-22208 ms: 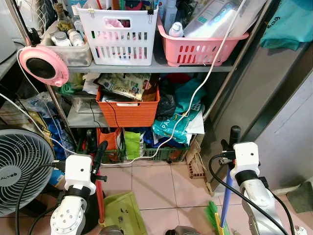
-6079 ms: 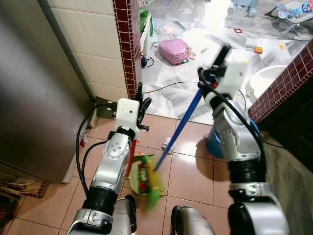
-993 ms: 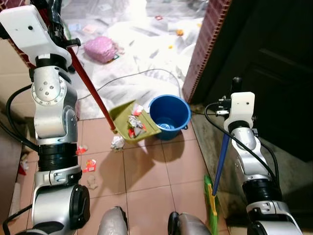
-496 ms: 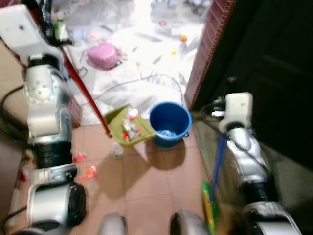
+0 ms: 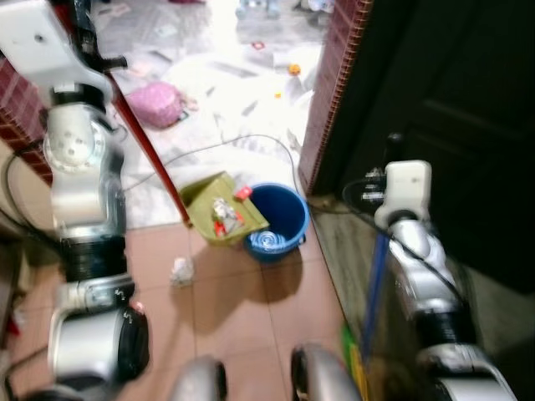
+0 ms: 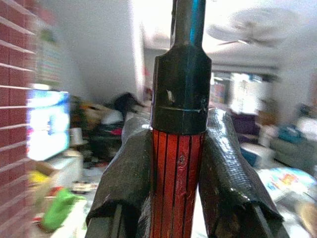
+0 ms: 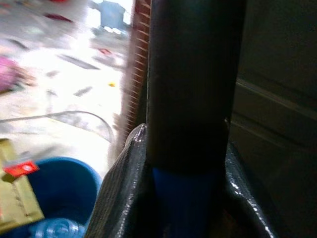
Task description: Sweep floor
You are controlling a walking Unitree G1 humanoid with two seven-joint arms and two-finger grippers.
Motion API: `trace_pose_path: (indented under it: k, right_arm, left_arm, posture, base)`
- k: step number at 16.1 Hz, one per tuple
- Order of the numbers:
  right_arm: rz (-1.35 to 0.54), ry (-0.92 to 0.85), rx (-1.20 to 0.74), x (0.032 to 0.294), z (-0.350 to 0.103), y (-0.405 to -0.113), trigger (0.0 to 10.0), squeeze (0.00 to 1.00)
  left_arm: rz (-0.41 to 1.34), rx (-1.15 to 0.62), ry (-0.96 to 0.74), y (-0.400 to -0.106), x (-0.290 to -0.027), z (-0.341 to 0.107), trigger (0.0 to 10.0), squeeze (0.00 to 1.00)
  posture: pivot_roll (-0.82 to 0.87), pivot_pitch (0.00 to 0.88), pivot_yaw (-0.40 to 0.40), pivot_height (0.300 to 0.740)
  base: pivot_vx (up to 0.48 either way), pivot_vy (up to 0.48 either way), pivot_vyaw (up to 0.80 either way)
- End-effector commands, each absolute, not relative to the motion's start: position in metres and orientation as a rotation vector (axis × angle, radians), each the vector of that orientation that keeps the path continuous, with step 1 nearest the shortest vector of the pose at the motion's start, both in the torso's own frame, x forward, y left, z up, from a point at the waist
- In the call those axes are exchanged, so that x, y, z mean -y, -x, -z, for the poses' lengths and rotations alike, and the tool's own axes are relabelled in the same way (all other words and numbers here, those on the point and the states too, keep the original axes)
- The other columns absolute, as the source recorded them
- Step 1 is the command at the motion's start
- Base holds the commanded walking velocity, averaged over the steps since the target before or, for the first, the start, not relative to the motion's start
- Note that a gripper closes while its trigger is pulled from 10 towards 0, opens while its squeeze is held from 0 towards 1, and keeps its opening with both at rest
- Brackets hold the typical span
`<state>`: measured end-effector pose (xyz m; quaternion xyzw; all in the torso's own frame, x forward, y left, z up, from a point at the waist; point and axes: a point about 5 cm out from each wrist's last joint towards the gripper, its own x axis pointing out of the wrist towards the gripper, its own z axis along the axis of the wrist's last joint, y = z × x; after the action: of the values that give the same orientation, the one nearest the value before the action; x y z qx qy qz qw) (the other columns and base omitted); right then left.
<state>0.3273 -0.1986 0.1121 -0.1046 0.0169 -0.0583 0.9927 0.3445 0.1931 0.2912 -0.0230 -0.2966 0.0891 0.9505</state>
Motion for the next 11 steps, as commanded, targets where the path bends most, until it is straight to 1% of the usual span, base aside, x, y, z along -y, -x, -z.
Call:
trace_pose_path:
  k: [1,2,6,7,8,10,11]
  right_arm:
    - [0.112,0.249,0.017,0.199,-0.123,-0.329,10.0,0.00]
    - [0.111,0.250,0.018,0.198,-0.123,-0.329,10.0,0.00]
    - [0.111,0.246,0.025,0.197,-0.125,-0.329,10.0,0.00]
    - [0.111,0.246,0.024,0.197,-0.124,-0.329,10.0,0.00]
    - [0.111,0.247,0.025,0.197,-0.124,-0.329,10.0,0.00]
    - [0.110,0.248,0.026,0.197,-0.125,-0.329,10.0,0.00]
    - [0.111,0.248,0.026,0.197,-0.125,-0.329,10.0,0.00]
  left_arm:
    - [-0.179,0.704,0.057,-0.338,-0.195,-0.309,10.0,0.00]
    - [-0.177,0.707,0.051,-0.338,-0.194,-0.309,10.0,0.00]
    - [-0.142,0.723,-0.033,-0.338,-0.181,-0.302,10.0,0.00]
    - [-0.116,0.744,-0.093,-0.337,-0.174,-0.301,10.0,0.00]
    - [-0.097,0.750,-0.114,-0.336,-0.169,-0.298,10.0,0.00]
    - [-0.054,0.739,-0.126,-0.338,-0.156,-0.288,10.0,0.00]
    - [-0.049,0.735,-0.124,-0.338,-0.155,-0.287,10.0,0.00]
  posture:
    - [-0.04,0.144,-0.018,0.740]
    - [-0.04,0.144,-0.018,0.740]
    - [-0.04,0.141,-0.013,0.740]
    - [-0.04,0.141,-0.013,0.740]
    - [-0.04,0.141,-0.013,0.740]
    - [-0.05,0.145,-0.011,0.740]
    - [-0.05,0.145,-0.011,0.740]
  base:
    - [0.292,0.000,0.00]
    - [0.244,0.000,0.00]
    - [0.000,0.000,0.00]
    - [0.000,0.000,0.00]
    - [0.000,0.000,0.00]
    - [0.000,0.000,0.00]
    - [0.000,0.000,0.00]
